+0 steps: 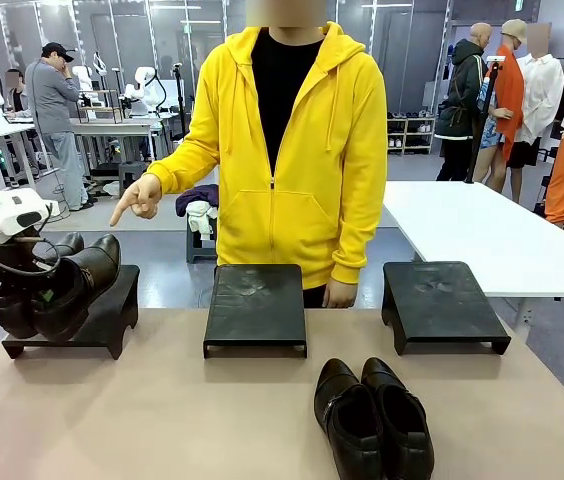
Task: Place the shoes on the stand as instructed by the person.
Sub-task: Pick up one pair of Shoes and place it on the Shoes Stand indicated by the person.
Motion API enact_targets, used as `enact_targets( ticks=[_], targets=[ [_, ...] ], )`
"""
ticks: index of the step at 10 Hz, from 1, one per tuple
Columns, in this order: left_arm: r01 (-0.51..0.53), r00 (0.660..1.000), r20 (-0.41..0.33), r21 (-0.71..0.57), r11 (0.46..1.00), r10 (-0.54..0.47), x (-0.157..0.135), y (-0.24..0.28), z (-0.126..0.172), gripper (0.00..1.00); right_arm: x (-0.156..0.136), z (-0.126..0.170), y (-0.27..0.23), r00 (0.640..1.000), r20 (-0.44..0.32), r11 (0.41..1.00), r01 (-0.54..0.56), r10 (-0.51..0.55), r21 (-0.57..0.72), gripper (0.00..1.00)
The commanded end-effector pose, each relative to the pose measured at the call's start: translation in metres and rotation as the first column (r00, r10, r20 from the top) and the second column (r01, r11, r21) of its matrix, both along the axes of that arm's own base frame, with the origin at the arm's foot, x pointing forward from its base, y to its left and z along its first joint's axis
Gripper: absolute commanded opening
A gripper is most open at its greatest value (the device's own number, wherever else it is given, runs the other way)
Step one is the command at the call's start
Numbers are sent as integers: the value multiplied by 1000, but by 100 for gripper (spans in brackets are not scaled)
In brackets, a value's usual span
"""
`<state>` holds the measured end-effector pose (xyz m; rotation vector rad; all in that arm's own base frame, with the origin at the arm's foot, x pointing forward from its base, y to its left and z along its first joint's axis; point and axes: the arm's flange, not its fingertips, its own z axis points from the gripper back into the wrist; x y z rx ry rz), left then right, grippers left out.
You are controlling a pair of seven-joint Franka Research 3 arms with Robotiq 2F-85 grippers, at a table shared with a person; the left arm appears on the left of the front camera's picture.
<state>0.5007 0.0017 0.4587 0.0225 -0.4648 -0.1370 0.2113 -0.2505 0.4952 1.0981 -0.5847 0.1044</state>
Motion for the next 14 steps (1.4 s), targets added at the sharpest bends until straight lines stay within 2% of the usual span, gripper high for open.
enact_targets(
  ticks=[1, 2, 6, 14],
  targets=[
    [23, 996, 82, -25, 999, -21, 27, 11, 1, 7, -1, 1, 0, 1000, 4, 1000, 1, -1, 0, 100],
    [19, 995, 102, -5, 1000, -18, 34, 13, -4, 7, -1, 1, 0, 1000, 4, 1000, 1, -1, 0, 100],
    [13, 995, 95, 0, 1000, -13, 58, 19, -19, 7, -1, 1, 0, 1000, 4, 1000, 1, -1, 0, 100],
    [-29, 997, 70, -36, 999, 31, 72, 24, -47, 7, -1, 1, 0, 1000, 4, 1000, 1, -1, 0, 100]
  ],
)
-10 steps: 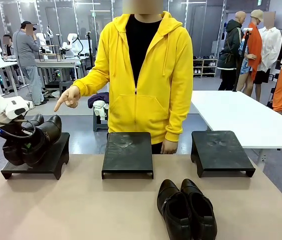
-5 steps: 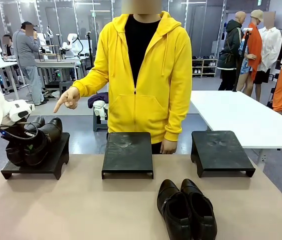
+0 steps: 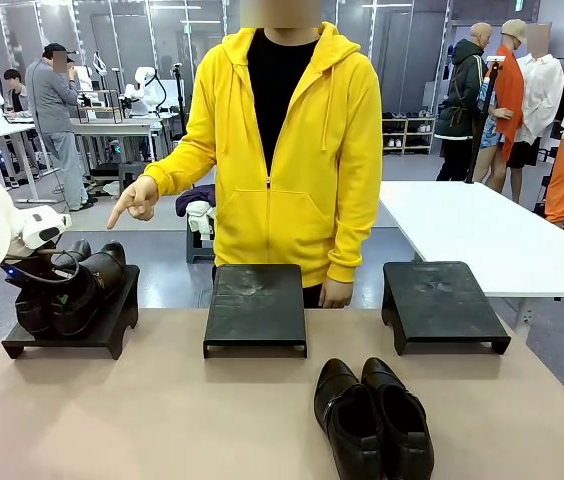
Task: Place the shoes on the stand as instructed by the person.
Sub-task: Pick up one pair of Shoes and place it on the Shoes Stand indicated by the person.
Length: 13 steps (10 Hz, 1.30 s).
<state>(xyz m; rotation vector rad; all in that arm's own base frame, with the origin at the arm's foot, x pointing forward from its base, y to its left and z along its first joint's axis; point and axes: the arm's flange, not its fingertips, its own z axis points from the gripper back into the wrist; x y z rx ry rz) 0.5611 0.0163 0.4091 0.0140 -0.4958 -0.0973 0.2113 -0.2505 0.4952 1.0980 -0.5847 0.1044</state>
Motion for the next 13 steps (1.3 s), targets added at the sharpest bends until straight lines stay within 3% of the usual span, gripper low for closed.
enact_targets(
  ticks=[1, 2, 3, 4, 5, 6, 7, 8, 9, 13],
  targets=[
    [3, 999, 37, -18, 1000, -2, 12, 10, -1, 7, -1, 1, 0, 1000, 4, 1000, 1, -1, 0, 100],
    [2, 999, 32, -17, 1000, -1, 13, 9, -3, 7, -1, 1, 0, 1000, 4, 1000, 1, -1, 0, 100],
    [-1, 999, 33, -19, 1000, 2, 12, 10, -3, 26, -1, 1, 0, 1000, 4, 1000, 1, -1, 0, 100],
    [-6, 999, 45, -23, 1000, 7, 12, 11, 0, 33, -1, 1, 0, 1000, 4, 1000, 1, -1, 0, 100],
    [-13, 998, 55, -25, 1000, 14, 11, 12, 4, 51, -1, 1, 0, 1000, 4, 1000, 1, -1, 0, 100],
    [-17, 998, 60, -25, 1000, 18, 10, 13, 7, 59, -1, 1, 0, 1000, 4, 1000, 1, -1, 0, 100],
    [-14, 998, 57, -30, 999, 16, 10, 14, 9, 77, -1, 1, 0, 1000, 4, 1000, 1, -1, 0, 100],
    [-8, 999, 51, -29, 1000, 10, 9, 14, 10, 84, -1, 1, 0, 1000, 4, 1000, 1, -1, 0, 100],
    [-8, 999, 47, -28, 1000, 9, 7, 13, 13, 100, -1, 1, 0, 1000, 4, 1000, 1, -1, 0, 100],
    [-42, 998, 40, -26, 999, 43, -2, 6, 23, 100, -1, 1, 0, 1000, 4, 1000, 1, -1, 0, 100]
  ],
)
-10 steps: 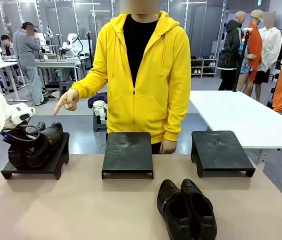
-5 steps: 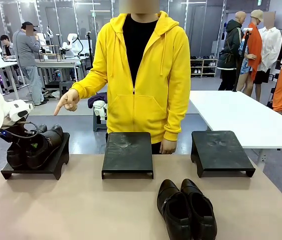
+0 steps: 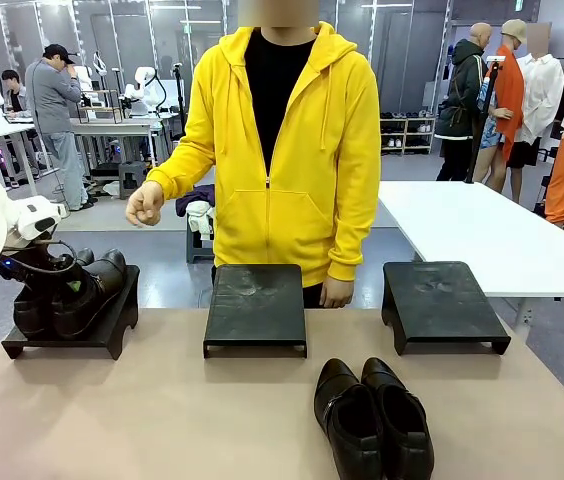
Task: Place the shoes on the stand as instructed by the person.
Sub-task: Pick up one pair of Shoes and place it on the Shoes Stand indicated by the person, then pick up another pair of Shoes and place it on the Shoes Stand indicated by the person.
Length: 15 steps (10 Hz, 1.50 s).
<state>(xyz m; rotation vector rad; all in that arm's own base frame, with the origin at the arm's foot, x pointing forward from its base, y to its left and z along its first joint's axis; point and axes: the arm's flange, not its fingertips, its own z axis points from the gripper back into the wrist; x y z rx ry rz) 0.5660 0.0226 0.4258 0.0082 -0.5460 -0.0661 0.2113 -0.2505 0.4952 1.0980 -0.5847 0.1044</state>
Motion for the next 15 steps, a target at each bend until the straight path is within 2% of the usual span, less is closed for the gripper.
enact_targets(
  ticks=[1, 2, 12, 13, 14, 15],
  targets=[
    [-11, 1000, -24, -33, 999, 10, -10, -4, 5, 100, -1, 1, 0, 1000, 4, 1000, 1, -1, 0, 100],
    [0, 1000, 0, 0, 1000, 0, 0, 0, 0, 100, -1, 1, 0, 1000, 4, 1000, 1, -1, 0, 100],
    [0, 1000, -4, -3, 1000, 0, -2, -2, 0, 98, -1, 1, 0, 1000, 4, 1000, 1, -1, 0, 100],
    [22, 1000, -18, -32, 999, -23, 2, 3, 29, 100, -1, 1, 0, 1000, 4, 1000, 1, -1, 0, 100],
    [51, 999, -9, -38, 998, -51, -6, 14, 63, 100, -1, 1, 0, 1000, 4, 1000, 1, -1, 0, 100],
    [53, 999, -1, -96, 994, -54, -21, 26, 91, 100, -1, 1, 0, 1000, 4, 1000, 1, -1, 0, 100]
  ],
)
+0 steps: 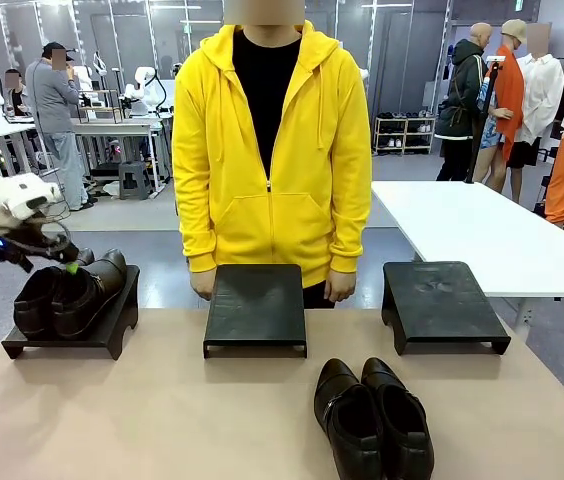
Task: Place the shoes on the stand as instructed by the person.
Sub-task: Pick up another pair of Shoes and place it on the Shoes Stand indicated by the person.
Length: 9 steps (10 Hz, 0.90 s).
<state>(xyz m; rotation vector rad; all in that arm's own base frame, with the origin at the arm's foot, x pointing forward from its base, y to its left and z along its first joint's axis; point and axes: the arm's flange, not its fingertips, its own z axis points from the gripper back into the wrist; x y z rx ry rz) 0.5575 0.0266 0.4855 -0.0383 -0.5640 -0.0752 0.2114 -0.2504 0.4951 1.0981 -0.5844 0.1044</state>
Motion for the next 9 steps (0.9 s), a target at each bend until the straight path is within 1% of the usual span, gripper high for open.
enact_targets(
  ticks=[1, 2, 3, 4, 5, 6, 7, 8, 9],
  targets=[
    [65, 997, -33, -97, 993, -69, -31, 32, 56, 100, -1, 1, 0, 1000, 4, 1000, 2, -2, 0, 100],
    [109, 990, -69, -150, 983, -121, -52, 44, 76, 100, -1, 1, 0, 1000, 4, 1000, 2, -2, 0, 100],
    [134, 985, -79, -227, 965, -156, -76, 62, 95, 100, -1, 1, 0, 1000, 4, 1000, 2, -2, 0, 100],
    [167, 976, -80, -334, 928, -204, -99, 76, 104, 100, -1, 1, 0, 1000, 4, 1000, 2, -2, 0, 100],
    [190, 964, -86, -435, 880, -251, -124, 94, 107, 100, -1, 1, 0, 1000, 4, 1000, 2, -2, 0, 100],
    [204, 955, -78, -523, 828, -285, -148, 113, 105, 100, -1, 1, 0, 1000, 4, 1000, 2, -2, 0, 100],
    [209, 952, -48, -621, 755, -303, -169, 134, 100, 100, -1, 1, 0, 1000, 4, 1000, 2, -2, 0, 100],
    [234, 947, 20, -728, 644, -321, -188, 156, 88, 100, -1, 1, 0, 1000, 4, 1000, 2, -2, 0, 100],
    [249, 947, 66, -772, 585, -316, -200, 171, 72, 100, -1, 1, 0, 1000, 4, 1000, 2, -2, 0, 100]
  ],
)
